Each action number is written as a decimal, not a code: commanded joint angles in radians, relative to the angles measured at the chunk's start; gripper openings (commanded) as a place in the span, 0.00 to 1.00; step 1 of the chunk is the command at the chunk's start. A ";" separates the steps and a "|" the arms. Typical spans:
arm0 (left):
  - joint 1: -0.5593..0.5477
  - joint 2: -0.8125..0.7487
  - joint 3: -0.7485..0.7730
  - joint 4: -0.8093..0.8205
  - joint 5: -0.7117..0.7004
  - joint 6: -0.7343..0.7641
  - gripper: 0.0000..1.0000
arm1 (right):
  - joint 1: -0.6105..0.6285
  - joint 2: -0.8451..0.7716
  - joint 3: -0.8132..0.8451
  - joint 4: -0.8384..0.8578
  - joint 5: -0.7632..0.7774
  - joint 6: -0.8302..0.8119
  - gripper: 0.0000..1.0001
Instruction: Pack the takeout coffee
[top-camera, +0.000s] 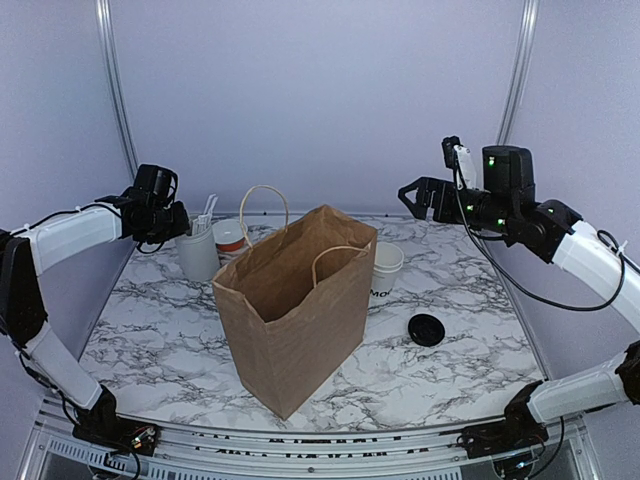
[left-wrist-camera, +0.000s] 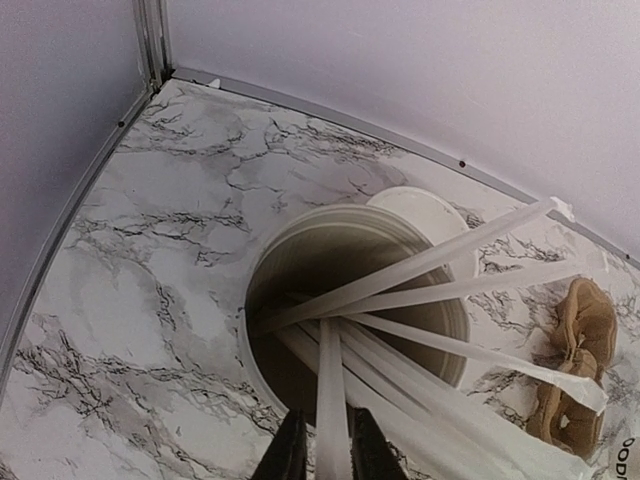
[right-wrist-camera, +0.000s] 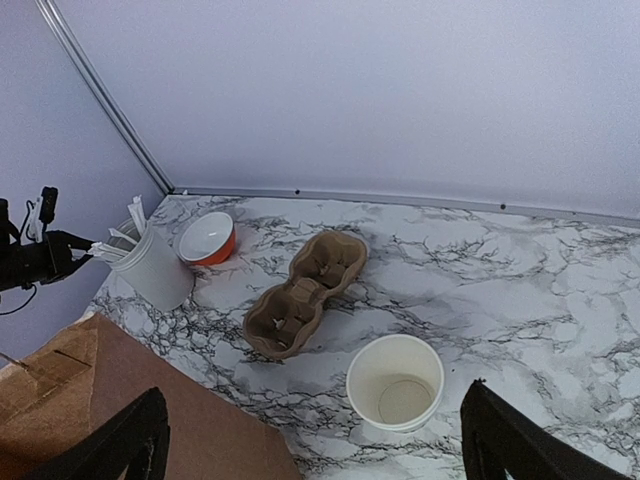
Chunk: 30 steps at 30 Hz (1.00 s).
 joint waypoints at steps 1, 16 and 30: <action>0.006 0.004 0.028 0.011 -0.020 0.023 0.16 | -0.008 -0.012 0.010 -0.002 -0.013 0.011 0.98; 0.007 -0.051 0.045 -0.034 -0.049 0.059 0.00 | -0.008 -0.012 0.010 0.003 -0.010 0.012 0.98; 0.005 -0.097 0.107 -0.153 -0.070 0.117 0.00 | -0.008 -0.002 0.016 0.005 -0.017 0.009 0.98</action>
